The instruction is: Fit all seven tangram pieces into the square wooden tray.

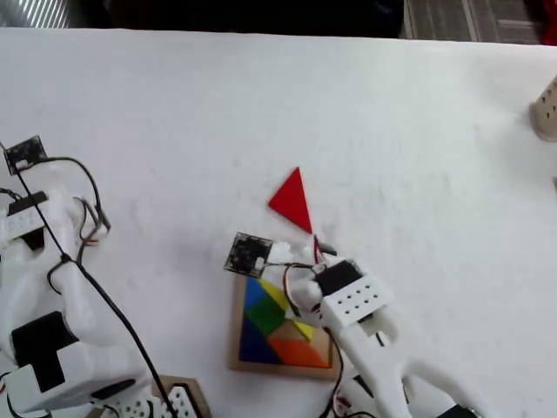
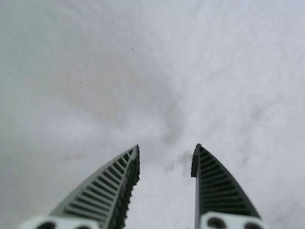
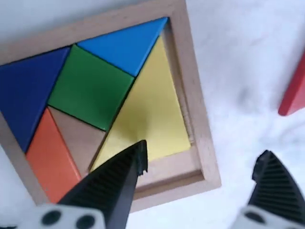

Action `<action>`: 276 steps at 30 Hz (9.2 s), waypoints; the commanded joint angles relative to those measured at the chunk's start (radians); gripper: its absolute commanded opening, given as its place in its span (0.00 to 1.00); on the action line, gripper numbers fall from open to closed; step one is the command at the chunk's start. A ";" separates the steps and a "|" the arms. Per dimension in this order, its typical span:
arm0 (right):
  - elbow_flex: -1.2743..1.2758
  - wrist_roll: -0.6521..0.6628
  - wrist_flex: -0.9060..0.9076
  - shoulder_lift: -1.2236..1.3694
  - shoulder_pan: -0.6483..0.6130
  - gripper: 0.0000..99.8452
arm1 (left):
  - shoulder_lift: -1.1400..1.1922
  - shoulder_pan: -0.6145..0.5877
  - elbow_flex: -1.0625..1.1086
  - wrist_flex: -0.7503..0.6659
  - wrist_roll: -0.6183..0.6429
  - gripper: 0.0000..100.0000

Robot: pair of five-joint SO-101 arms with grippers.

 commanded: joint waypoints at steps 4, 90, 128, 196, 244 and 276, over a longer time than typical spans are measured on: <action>-0.071 -0.226 0.085 0.001 -0.013 0.34 | -0.004 0.008 -0.008 -0.009 -0.009 0.19; -0.126 -0.269 0.021 0.303 0.051 0.02 | -0.004 0.007 -0.008 -0.009 -0.009 0.19; -0.048 0.091 0.332 -0.004 -0.022 0.19 | -0.004 0.007 -0.008 -0.009 -0.009 0.19; -0.103 -0.391 0.056 0.145 -0.147 0.35 | -0.005 0.007 -0.008 -0.009 -0.009 0.19; -0.092 -0.437 -0.027 0.286 -0.170 0.35 | -0.005 0.007 -0.008 -0.009 -0.009 0.19; -0.239 -0.226 -0.018 0.282 0.355 0.08 | -0.005 0.007 -0.008 -0.009 -0.009 0.19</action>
